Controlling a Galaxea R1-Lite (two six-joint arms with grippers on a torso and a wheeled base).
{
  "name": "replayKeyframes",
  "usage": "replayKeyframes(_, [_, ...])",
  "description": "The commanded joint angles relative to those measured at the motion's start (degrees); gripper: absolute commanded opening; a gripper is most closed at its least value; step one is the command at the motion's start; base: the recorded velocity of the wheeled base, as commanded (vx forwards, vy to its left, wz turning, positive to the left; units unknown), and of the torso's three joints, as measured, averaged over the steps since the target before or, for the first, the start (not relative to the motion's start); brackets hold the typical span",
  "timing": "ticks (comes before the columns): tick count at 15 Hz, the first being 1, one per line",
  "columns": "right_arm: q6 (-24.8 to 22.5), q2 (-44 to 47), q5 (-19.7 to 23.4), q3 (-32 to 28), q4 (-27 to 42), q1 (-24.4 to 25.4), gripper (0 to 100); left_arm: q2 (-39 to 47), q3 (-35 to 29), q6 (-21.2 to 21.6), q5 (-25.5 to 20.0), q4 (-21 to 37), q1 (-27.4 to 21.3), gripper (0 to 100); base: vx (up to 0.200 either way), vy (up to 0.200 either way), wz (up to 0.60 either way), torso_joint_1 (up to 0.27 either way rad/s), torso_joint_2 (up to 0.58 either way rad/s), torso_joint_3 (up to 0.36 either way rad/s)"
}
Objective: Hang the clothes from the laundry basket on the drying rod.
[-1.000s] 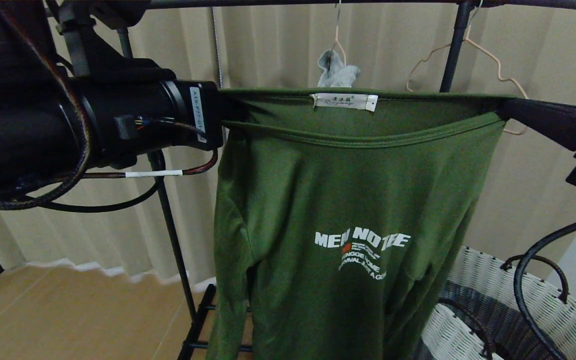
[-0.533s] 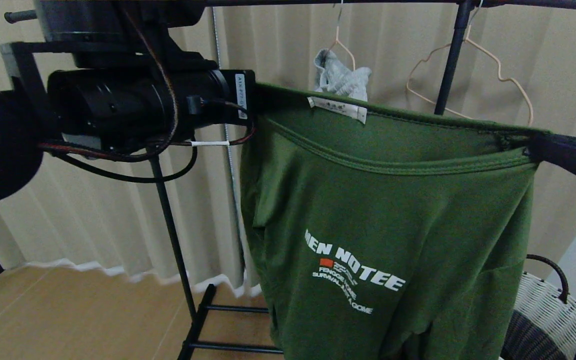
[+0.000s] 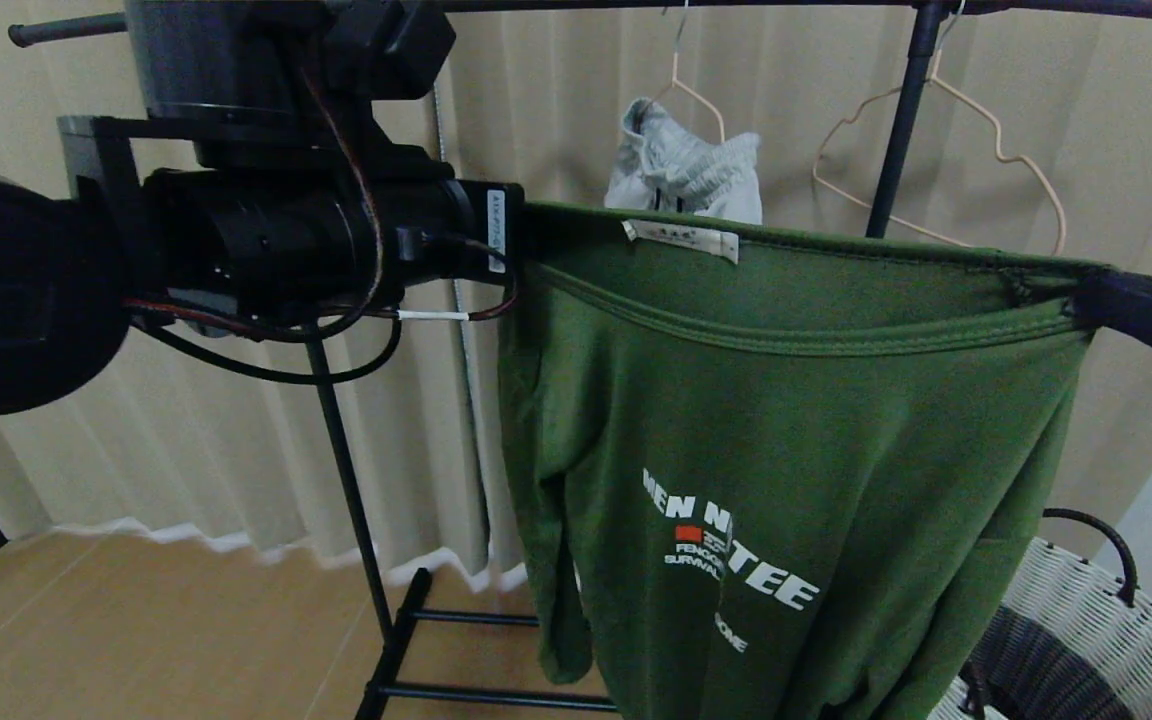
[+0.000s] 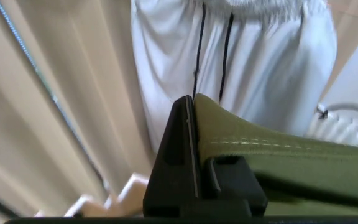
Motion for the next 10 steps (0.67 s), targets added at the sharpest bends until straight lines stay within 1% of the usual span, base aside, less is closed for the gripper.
replayKeyframes(1, [-0.7, 4.2, -0.1, -2.0, -0.2, -4.2, 0, -5.7, 0.1, 0.6, -0.6, 5.3, 0.0, 0, 0.000, 0.000, 0.00, 0.000, 0.00, 0.000])
replayKeyframes(2, [-0.7, 6.6, 0.0, -3.4, -0.6, -6.1, 0, -8.4, 0.2, 1.6, -2.9, 9.1, 0.0, 0, 0.000, 0.000, 0.00, 0.000, 0.00, 0.000])
replayKeyframes(3, [-0.8, 7.9, -0.1, -4.4, -0.8, -6.6, 0, -9.8, 0.2, 2.2, -5.0, 10.8, 0.0, 0, 0.000, 0.000, 0.00, 0.000, 0.00, 0.000])
replayKeyframes(4, [-0.7, 10.8, -0.1, -6.8, -0.8, -6.7, 0, -13.5, 0.5, 3.4, -10.4, 15.1, 0.0, 0, 0.000, 0.000, 0.00, 0.000, 0.00, 0.000])
replayKeyframes(5, [-0.7, 12.7, 0.0, -8.2, -0.8, -6.7, 0, -15.7, 0.5, 4.1, -13.2, 18.0, -0.1, 0, 0.000, 0.000, 0.00, 0.000, 0.00, 0.000])
replayKeyframes(7, [-0.7, 16.0, 0.1, -11.3, -0.9, -6.7, 0, -19.3, 0.6, 6.0, -16.5, 22.0, -0.7, 0, 0.000, 0.000, 0.00, 0.000, 0.00, 0.000])
replayKeyframes(8, [-0.7, 17.6, 0.1, -13.2, -0.9, -6.6, 0, -20.6, 1.0, 6.4, -17.3, 22.9, -2.2, 0, 0.000, 0.000, 0.00, 0.000, 0.00, 0.000])
replayKeyframes(10, [-0.7, 20.6, 0.2, -16.2, -1.1, -6.4, 0, -21.8, 2.0, 6.4, -17.3, 23.0, -4.5, 0, 0.000, 0.000, 0.00, 0.000, 0.00, 0.000])
